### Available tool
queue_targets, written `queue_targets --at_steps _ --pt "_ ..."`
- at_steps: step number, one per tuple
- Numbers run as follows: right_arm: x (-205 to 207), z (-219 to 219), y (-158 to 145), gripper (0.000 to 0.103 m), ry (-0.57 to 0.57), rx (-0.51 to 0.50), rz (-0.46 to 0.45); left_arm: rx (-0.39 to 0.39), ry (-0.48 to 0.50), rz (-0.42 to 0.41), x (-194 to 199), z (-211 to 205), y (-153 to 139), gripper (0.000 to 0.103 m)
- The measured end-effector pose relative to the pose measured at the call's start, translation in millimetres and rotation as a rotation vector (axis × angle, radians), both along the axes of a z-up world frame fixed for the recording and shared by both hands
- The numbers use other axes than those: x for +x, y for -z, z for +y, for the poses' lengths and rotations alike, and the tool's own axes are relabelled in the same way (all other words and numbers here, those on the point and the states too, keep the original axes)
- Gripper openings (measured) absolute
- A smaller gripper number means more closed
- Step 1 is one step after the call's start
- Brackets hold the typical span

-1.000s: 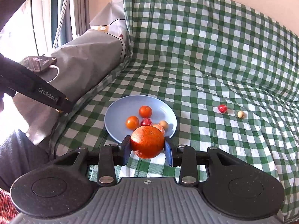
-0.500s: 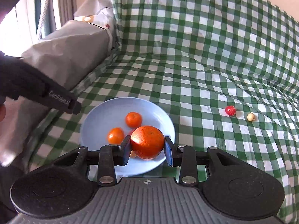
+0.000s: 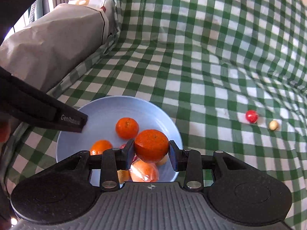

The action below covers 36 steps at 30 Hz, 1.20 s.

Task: Organize fruits
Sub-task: 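Carry the tan fruit in the left tool and orange tomato in the right tool to the plate, then open both tools over the blue plate to release the fruits, then grasp the red tomato with the left tool while the right tool grasps a tan fruit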

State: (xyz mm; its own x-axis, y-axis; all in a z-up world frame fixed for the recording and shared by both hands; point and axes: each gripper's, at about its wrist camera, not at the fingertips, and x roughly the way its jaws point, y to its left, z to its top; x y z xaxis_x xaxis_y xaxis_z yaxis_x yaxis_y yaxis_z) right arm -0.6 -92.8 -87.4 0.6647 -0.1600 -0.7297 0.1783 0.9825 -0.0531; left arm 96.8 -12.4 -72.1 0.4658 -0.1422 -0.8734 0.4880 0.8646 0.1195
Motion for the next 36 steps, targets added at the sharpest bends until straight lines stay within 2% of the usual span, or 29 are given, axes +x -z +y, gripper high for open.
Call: queue_targets --at_steps 1,2,3,6,9,12,16,19,21,25,30,33,36 --pt "0.7 -1.1 0.0 0.061 -0.002 0.012 0.009 0.000 -0.012 -0.019 -2.7 2.7 -3.1 0.102" --pt "-0.1 -2.3 -2.0 0.073 0.007 0.014 0.007 0.001 -0.023 -0.042 -6.3 3.6 -5.8 0.103" --pt "-3.0 -2.9 -5.0 0.081 0.018 0.016 -0.003 0.007 -0.027 -0.051 -9.6 5.5 -9.2 0.103" --pt "-18.7 -4.7 -16.1 0.088 0.039 0.026 -0.012 0.029 -0.043 -0.011 -16.7 11.1 -15.7 0.103" --pt "-41.7 -11.3 -28.6 0.093 0.115 0.081 -0.016 0.008 -0.065 0.013 -33.1 20.0 -24.9 0.103" --pt "-66.4 -22.8 -41.3 0.096 0.235 0.196 -0.029 0.005 -0.100 0.020 -53.4 25.6 -34.0 0.103" --pt "-98.5 -34.6 -55.4 0.099 0.425 0.372 -0.078 0.009 -0.130 -0.028 -83.9 26.5 -49.2 0.103" --pt "-112.8 -37.4 -61.2 0.100 0.513 0.492 -0.087 0.016 -0.110 -0.045 -102.0 24.2 -58.3 0.103" --pt "-118.4 -32.7 -64.4 0.100 0.516 0.494 -0.090 0.021 -0.088 -0.071 -113.8 23.8 -66.0 0.103" --pt "-131.5 -25.2 -74.7 0.100 0.513 0.435 -0.120 0.002 -0.069 -0.099 -131.7 27.7 -79.3 0.103" --pt "-156.0 -35.1 -86.1 0.102 0.526 0.457 -0.197 -0.014 -0.066 -0.112 -146.5 30.5 -85.3 0.103" --pt "-171.1 -46.5 -83.8 0.102 0.470 0.432 -0.278 -0.008 -0.065 -0.110 -148.9 28.2 -83.9 0.103" --pt "-191.0 -64.9 -65.0 0.102 0.352 0.329 -0.327 0.002 -0.067 -0.101 -147.5 22.2 -80.2 0.103"
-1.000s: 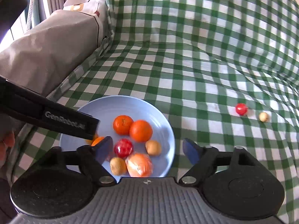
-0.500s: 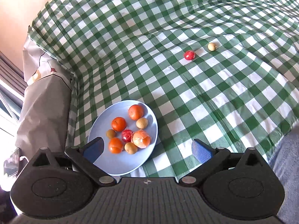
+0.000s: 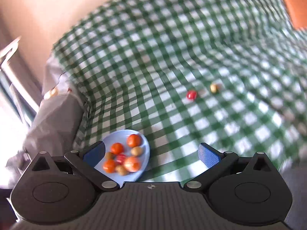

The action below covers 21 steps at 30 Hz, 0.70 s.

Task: Organize fruits
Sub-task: 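Grasp the red tomato with the left tool while the right tool grasps a tan fruit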

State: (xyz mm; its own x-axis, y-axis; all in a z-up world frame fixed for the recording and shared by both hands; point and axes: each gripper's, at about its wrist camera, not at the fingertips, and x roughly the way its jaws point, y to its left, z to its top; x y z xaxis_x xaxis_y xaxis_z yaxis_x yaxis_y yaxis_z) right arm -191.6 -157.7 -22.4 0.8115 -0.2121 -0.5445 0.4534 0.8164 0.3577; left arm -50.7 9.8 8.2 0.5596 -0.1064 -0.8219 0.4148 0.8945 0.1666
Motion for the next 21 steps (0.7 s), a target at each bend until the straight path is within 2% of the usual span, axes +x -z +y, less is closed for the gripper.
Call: queue_targets --at_steps 3,4,5,7,9,11,15,19,21 --pt "-23.8 -20.1 24.8 0.102 -0.072 -0.188 -0.004 0.041 0.020 -0.010 -1.0 -7.4 4.8 0.103" --pt "-31.4 -32.0 34.2 0.102 -0.080 -0.195 0.002 0.057 0.024 -0.013 -0.6 -10.0 6.9 0.103" --pt "-36.4 -47.7 39.2 0.102 -0.039 -0.104 0.003 0.072 0.029 -0.014 0.4 -13.3 8.9 0.103" --pt "-46.1 -81.0 45.1 0.102 0.031 0.108 -0.072 0.095 0.030 -0.013 3.8 -19.7 11.7 0.103" --pt "-50.2 -93.8 47.9 0.102 0.084 0.137 -0.121 0.107 0.026 -0.013 8.0 -27.2 12.2 0.103" --pt "-45.9 -104.6 52.5 0.102 0.082 0.175 -0.130 0.116 0.031 -0.019 11.6 -35.2 10.5 0.103" --pt "-30.3 -124.4 49.2 0.102 0.088 0.136 -0.152 0.127 0.045 -0.054 15.1 -50.3 3.7 0.103" --pt "-27.6 -164.8 51.5 0.102 0.154 0.171 -0.181 0.131 0.057 -0.074 18.6 -65.9 0.2 0.103" --pt "-25.4 -182.5 57.0 0.102 0.194 0.185 -0.168 0.128 0.069 -0.080 21.7 -76.3 0.9 0.103"
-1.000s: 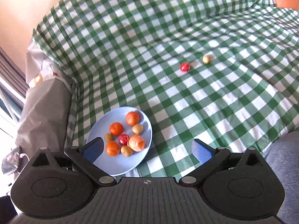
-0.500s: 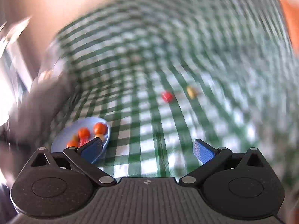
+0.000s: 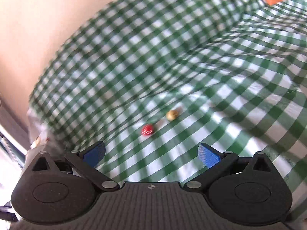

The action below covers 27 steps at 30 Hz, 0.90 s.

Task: Organize fruits
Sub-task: 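Grasp the red tomato with the left tool while the right tool grasps a tan fruit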

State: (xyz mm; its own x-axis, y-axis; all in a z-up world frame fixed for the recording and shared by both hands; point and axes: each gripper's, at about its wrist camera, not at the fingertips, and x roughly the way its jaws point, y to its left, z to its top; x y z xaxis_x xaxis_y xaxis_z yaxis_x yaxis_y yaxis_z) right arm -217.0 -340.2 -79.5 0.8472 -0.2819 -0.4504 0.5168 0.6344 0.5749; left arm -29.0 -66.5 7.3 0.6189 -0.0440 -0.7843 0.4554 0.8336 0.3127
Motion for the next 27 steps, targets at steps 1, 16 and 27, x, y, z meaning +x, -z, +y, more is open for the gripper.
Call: queue_targets --at_steps 1,16,27 --pt "-1.1 -4.4 3.1 0.102 0.006 0.004 0.017 -0.003 0.016 -0.002 2.5 -7.5 1.5 0.103" --pt "120.0 -41.3 36.5 0.102 -0.073 -0.468 0.423 -0.111 0.382 0.086 89.8 -215.0 90.1 0.103" --pt "195.3 -85.4 85.4 0.086 -0.238 -0.507 0.428 -0.150 0.494 0.237 140.9 -276.8 148.1 0.101"
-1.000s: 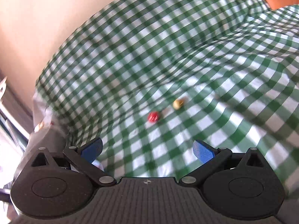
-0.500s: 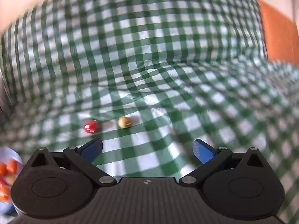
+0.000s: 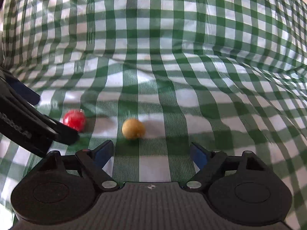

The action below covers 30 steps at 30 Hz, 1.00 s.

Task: Organize fruits
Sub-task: 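Grasp the red tomato with the left tool while the right tool grasps a tan fruit, then carry the red tomato and tan fruit over the blue plate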

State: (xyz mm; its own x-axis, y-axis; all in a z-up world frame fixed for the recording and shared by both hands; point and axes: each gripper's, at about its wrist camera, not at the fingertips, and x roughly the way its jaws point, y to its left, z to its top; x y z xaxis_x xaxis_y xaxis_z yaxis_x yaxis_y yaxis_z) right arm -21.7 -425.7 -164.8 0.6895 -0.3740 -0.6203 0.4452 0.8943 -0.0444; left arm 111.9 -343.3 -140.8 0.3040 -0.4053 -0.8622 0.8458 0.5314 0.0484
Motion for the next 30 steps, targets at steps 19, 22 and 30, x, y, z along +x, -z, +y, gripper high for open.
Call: queue_targets --at_steps 19,22,30 --pt "-42.6 73.6 -70.5 0.028 -0.027 -0.008 -0.100 0.008 -0.160 -0.020 -55.3 108.5 -76.5 0.033" --pt "-62.5 110.4 -93.4 0.028 -0.045 -0.003 -0.117 0.011 -0.194 -0.055 -82.1 153.4 -97.7 0.033" --pt "-117.1 220.5 -142.1 0.028 -0.146 0.083 -0.139 0.053 -0.300 -0.077 -146.2 278.7 -138.7 0.033"
